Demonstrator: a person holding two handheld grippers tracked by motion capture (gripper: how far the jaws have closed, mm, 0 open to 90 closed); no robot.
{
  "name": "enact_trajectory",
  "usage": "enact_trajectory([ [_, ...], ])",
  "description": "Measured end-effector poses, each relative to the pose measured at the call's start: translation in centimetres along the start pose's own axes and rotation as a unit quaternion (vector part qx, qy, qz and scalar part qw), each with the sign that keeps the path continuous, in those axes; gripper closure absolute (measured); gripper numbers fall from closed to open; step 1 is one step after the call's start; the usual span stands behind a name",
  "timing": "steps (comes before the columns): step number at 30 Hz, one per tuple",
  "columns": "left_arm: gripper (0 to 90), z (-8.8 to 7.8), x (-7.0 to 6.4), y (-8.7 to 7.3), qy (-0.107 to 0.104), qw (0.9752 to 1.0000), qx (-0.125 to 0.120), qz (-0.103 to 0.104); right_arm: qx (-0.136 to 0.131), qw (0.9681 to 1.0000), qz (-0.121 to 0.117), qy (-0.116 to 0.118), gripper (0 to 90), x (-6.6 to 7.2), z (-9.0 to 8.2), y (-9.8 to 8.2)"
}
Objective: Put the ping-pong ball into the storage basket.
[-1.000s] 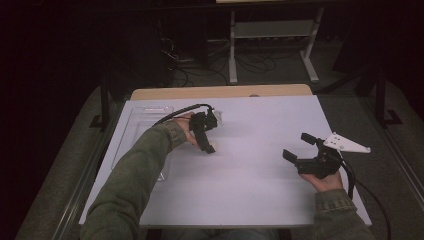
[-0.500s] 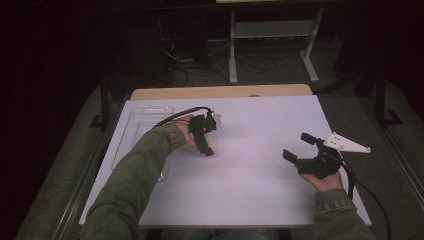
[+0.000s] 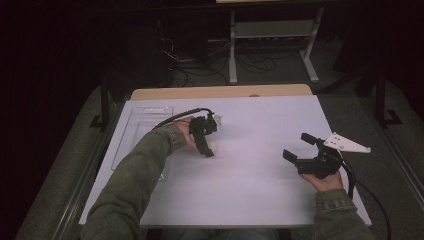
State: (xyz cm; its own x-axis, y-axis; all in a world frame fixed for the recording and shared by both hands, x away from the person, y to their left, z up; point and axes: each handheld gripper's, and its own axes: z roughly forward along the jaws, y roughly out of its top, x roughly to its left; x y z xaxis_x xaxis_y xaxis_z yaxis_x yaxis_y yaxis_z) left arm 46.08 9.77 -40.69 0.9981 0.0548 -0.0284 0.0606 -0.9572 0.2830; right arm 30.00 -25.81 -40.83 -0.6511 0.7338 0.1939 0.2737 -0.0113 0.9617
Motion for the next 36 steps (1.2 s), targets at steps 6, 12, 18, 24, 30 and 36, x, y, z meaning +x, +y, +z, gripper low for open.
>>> enact_trajectory([
  [6, 3.4, 0.01, -0.04, -0.02, 0.002, 1.0, 0.0, 0.003, -0.001, 1.0, 0.0, 0.0, 0.0, -0.01, -0.03, 0.01],
  [12, 9.1, -0.21, -0.1, -0.06, 0.005, 0.9999, -0.009, 0.005, -0.002, 1.0, 0.0, 0.0, 0.0, 0.0, -0.05, 0.03],
  [18, 14.4, -0.16, -0.18, 0.01, 0.006, 0.9999, -0.01, 0.007, -0.002, 1.0, 0.0, 0.0, 0.0, -0.02, -0.07, 0.04],
  [24, 18.2, 0.02, -0.2, -0.01, 0.01, 0.9998, -0.003, 0.015, -0.002, 1.0, 0.0, 0.0, 0.0, -0.01, -0.07, 0.04],
  [30, 23.2, 0.09, -0.23, -0.01, 0.009, 0.9997, 0.003, 0.021, -0.002, 1.0, 0.0, 0.0, 0.0, -0.02, -0.07, 0.03],
  [36, 29.6, 0.24, -0.34, 0.01, 0.012, 0.9996, 0.01, 0.026, -0.002, 1.0, -0.001, -0.001, 0.0, -0.03, -0.07, 0.03],
])
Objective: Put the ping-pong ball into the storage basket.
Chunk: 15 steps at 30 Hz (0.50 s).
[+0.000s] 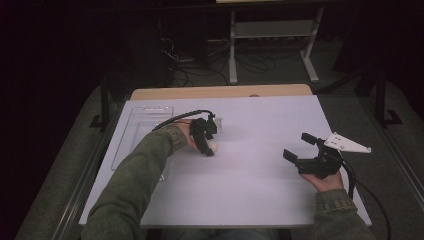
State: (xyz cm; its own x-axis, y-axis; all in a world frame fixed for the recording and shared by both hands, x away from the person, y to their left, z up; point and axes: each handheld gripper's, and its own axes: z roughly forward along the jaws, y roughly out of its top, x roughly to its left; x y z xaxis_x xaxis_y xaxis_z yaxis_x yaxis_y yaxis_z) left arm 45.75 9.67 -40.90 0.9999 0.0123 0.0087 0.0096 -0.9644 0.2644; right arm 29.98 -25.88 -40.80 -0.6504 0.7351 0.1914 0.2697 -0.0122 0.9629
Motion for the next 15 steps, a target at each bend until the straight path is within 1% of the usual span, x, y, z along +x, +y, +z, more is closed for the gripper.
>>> enact_trajectory([
  [4, 33.6, -0.05, 0.1, -0.05, 0.001, 1.0, -0.003, -0.003, -0.001, 1.0, 0.0, -0.001, 0.0, -0.01, -0.03, 0.01],
  [5, 35.4, -0.06, 0.14, -0.06, -0.001, 1.0, -0.004, -0.004, 0.0, 1.0, 0.001, -0.002, 0.0, -0.03, -0.03, 0.01],
  [8, 43.8, -0.05, 0.14, -0.13, -0.006, 1.0, -0.004, -0.006, 0.0, 1.0, 0.001, -0.002, 0.0, -0.03, -0.01, 0.0],
  [9, 45.8, -0.06, 0.14, -0.14, -0.009, 0.9999, -0.005, -0.006, 0.0, 1.0, 0.001, -0.002, 0.0, -0.02, -0.01, 0.0],
  [11, 49.9, -0.11, 0.11, -0.11, -0.01, 0.9999, -0.004, -0.004, 0.0, 1.0, 0.0, -0.002, 0.0, -0.01, -0.02, 0.0],
  [15, 50.5, -0.14, 0.07, -0.08, -0.013, 0.9999, -0.001, -0.002, -0.001, 1.0, 0.001, -0.003, 0.0, 0.0, -0.07, 0.01],
])
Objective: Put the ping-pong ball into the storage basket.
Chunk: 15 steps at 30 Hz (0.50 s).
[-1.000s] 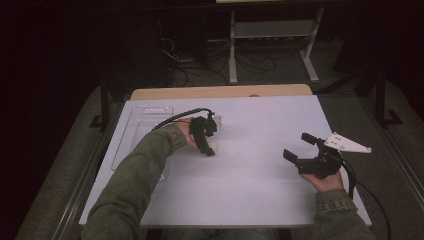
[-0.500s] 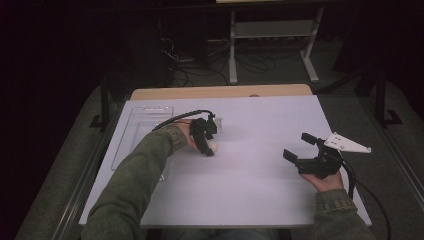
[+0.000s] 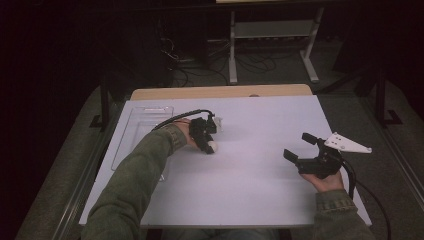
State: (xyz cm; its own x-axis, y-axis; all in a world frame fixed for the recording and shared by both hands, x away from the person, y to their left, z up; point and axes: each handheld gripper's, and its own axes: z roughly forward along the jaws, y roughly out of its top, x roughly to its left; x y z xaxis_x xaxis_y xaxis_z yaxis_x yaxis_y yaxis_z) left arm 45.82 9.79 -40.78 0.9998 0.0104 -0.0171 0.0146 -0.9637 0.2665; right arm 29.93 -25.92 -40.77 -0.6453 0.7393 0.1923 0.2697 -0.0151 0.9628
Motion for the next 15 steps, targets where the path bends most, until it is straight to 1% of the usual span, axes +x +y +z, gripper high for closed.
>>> enact_trajectory([
  [4, 50.7, -0.2, 0.0, 0.0, 0.001, 1.0, -0.001, 0.004, 0.002, 1.0, 0.0, 0.0, 0.0, 0.0, 0.1, 0.0],
  [15, 50.7, -1.3, -0.2, 0.0, 0.005, 0.9999, -0.012, 0.004, 0.001, 1.0, 0.0, -0.001, 0.0, 0.0, 0.0, 0.0],
])
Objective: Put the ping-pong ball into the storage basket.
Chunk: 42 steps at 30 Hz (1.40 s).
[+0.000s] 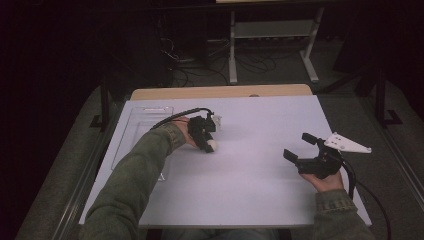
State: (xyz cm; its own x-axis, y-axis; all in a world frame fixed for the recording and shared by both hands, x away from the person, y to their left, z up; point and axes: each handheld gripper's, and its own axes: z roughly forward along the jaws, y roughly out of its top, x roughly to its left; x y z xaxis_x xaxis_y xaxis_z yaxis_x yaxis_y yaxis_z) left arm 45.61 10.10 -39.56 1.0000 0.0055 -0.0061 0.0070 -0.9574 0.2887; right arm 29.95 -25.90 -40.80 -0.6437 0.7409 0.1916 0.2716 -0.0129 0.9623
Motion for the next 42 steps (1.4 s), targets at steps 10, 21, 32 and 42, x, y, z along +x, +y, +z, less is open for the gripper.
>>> enact_trajectory([
  [10, 50.7, -1.0, -0.4, 0.1, 0.006, 0.9999, -0.011, -0.001, 0.001, 1.0, -0.001, 0.0, 0.0, 0.0, 0.0, 0.0],
  [21, 50.7, -2.5, -0.7, -0.3, 0.017, 0.9996, -0.022, -0.006, 0.001, 1.0, -0.001, 0.0, 0.0, 0.0, 0.0, 0.0],
  [32, 50.7, -4.0, -1.4, -0.8, 0.028, 0.9995, -0.018, -0.005, 0.005, 1.0, 0.0, 0.002, 0.0, 0.0, 0.2, -0.1],
  [42, 50.6, -5.4, -2.0, -1.3, 0.033, 0.9993, -0.018, -0.003, 0.007, 1.0, 0.0, 0.002, 0.0, 0.1, 0.2, -0.1],
])
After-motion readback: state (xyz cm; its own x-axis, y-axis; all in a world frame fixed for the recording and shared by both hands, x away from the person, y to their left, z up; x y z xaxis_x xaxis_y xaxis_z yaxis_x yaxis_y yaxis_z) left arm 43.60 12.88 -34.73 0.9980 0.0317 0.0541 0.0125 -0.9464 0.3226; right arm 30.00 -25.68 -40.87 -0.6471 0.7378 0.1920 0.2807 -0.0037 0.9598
